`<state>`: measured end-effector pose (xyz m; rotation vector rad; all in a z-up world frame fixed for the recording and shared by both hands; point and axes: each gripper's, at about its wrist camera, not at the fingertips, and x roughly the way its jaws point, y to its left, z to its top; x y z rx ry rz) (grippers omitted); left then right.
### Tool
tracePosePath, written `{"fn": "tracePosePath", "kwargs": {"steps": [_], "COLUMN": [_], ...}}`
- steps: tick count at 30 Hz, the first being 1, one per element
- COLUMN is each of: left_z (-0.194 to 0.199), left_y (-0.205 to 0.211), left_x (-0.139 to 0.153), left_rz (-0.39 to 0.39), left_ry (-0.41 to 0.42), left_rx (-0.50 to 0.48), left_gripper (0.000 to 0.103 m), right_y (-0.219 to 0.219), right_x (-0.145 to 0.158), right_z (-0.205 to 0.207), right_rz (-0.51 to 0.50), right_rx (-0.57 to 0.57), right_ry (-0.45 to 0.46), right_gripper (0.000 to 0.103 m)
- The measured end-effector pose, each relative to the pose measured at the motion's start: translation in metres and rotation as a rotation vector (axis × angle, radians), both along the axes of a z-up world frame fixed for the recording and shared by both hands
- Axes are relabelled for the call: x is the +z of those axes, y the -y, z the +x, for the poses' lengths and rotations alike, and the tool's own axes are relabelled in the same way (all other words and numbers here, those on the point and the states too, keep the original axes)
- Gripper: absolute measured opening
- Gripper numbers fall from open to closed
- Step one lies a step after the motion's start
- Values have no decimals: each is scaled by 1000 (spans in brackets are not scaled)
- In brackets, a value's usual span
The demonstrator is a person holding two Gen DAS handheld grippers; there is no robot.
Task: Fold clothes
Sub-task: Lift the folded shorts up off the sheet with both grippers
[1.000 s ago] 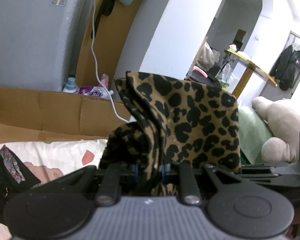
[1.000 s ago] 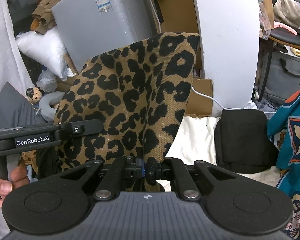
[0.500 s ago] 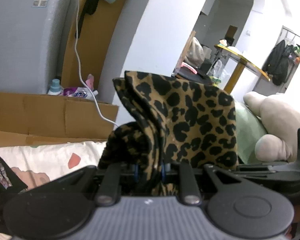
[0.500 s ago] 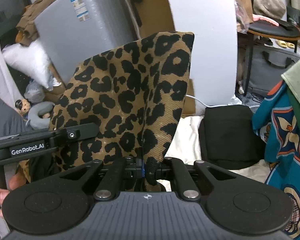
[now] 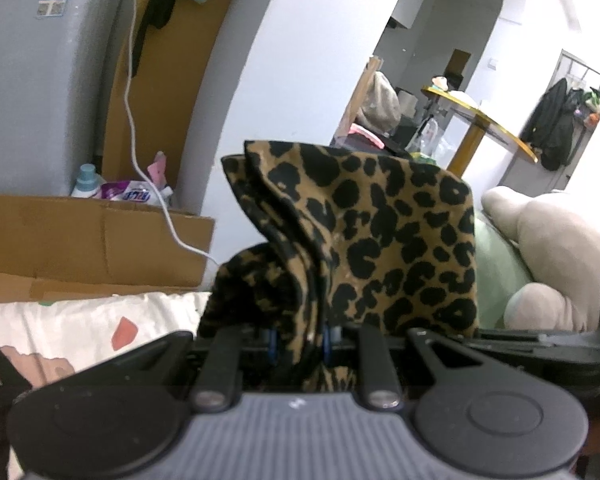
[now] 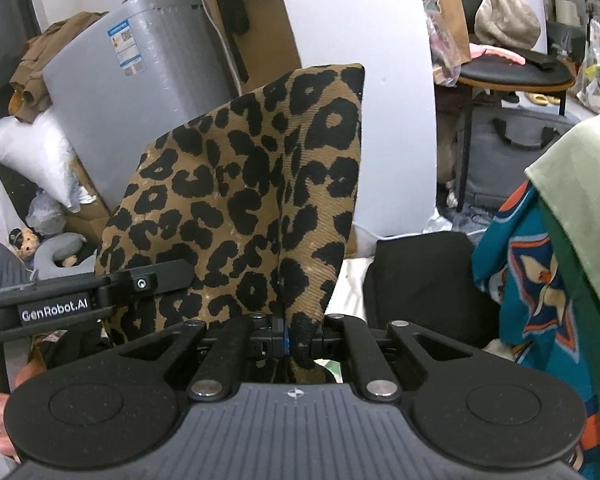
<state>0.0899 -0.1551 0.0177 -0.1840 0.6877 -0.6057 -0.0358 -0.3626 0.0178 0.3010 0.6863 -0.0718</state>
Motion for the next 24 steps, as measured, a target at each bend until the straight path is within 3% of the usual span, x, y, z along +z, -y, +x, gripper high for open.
{"fn": "tracePosePath", "kwargs": {"steps": [12,24], "left_z": [32,61], "left_y": [34,72], "left_x": [-39,-94], "left_rz": [-17,-8], "left_ry": [-31,-19], "left_rx": [-28,-63], "left_gripper": [21,21], "right_y": [39,80], "right_x": [-33,-87], "right_z": [22,46], "right_rz": [-45,-83], "right_rx": [-44,-55], "right_ry": [-10,-22], "right_gripper": [5,5]}}
